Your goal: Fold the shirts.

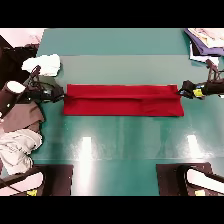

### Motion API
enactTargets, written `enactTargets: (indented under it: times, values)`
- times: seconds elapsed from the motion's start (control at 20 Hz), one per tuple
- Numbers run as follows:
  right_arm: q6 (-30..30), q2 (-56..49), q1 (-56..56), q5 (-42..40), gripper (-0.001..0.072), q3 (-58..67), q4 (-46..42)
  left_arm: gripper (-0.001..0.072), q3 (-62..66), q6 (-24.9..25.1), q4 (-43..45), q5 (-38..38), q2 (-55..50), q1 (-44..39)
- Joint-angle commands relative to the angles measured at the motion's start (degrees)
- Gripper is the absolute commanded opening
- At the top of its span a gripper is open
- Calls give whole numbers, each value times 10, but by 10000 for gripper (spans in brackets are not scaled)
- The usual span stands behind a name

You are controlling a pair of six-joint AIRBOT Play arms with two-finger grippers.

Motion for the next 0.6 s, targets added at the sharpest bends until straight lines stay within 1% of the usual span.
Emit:
enactTargets:
  times: [0.0,0.05,0.1,0.15,0.25,0.3,0.4,0.45,0.5,0.55]
  values:
    - [0,-60,18,-18,17,40,0,57,45,9,-25,34,-54,0]
    - [1,-74,18,-16,71,55,2,360,55,9,-33,47,-57,1]
    - [1,-85,17,-13,310,67,6,626,62,4,-45,54,-59,1]
    - [1,-92,13,-5,492,81,10,661,71,3,-51,55,-59,2]
    - [0,-96,-2,21,497,110,21,663,96,3,-51,36,-59,2]
    - [-4,-96,-12,45,497,124,19,662,111,5,-50,12,-59,2]
    - [-31,-96,-47,110,497,137,19,661,132,5,-50,-41,-59,2]
    - [-43,-97,-68,138,497,134,19,622,136,5,-51,-67,-59,2]
    - [-52,-97,-88,154,497,124,20,376,135,7,-50,-86,-59,2]
    - [-59,-97,-108,161,507,109,20,121,135,20,-50,-105,-59,2]
